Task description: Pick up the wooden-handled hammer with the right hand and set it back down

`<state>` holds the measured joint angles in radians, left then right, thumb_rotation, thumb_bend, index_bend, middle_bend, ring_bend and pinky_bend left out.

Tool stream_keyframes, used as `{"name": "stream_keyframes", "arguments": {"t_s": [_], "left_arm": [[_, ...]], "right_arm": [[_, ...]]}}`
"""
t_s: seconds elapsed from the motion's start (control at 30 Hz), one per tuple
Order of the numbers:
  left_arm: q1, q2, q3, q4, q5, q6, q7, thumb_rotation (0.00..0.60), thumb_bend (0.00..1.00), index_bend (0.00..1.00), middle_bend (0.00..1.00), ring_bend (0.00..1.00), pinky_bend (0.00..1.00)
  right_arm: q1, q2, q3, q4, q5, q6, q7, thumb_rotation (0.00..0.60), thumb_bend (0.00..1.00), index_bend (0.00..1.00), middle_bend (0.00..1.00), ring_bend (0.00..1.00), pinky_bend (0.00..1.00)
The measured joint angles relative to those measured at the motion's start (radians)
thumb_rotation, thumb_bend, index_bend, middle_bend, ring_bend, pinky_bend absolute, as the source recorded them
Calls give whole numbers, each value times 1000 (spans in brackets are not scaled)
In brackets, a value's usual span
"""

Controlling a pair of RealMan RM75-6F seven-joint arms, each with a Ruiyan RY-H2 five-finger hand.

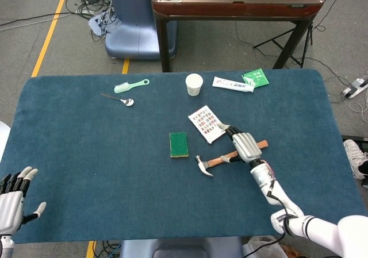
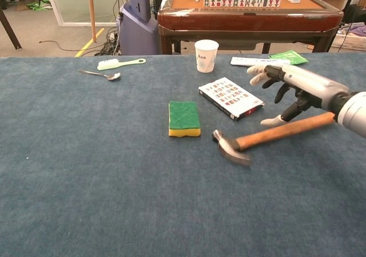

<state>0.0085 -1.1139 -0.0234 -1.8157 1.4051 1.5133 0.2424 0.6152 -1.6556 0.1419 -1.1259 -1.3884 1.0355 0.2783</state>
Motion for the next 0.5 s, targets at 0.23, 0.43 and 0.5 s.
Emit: {"name": "stream_keyframes", "arguments": {"t_s": [0.23, 0.43, 0.5], "left_arm": [[-5, -1, -8, 3, -6, 0, -3, 600, 224, 137, 94, 74, 14], [-10, -2, -11, 6, -7, -3, -2, 600, 224, 137, 94, 74, 14], [-10, -4, -12, 7, -8, -1, -3, 600, 224, 137, 94, 74, 14]], "right_arm": [[-66, 119, -2, -144, -3, 92, -51, 600, 113, 113, 286, 210, 368], [-151, 250, -13, -295, 13, 178, -139, 600, 167, 228, 399, 338, 392], [-187, 298, -22, -351, 17, 213, -177, 600, 170, 234, 403, 343, 395]]}}
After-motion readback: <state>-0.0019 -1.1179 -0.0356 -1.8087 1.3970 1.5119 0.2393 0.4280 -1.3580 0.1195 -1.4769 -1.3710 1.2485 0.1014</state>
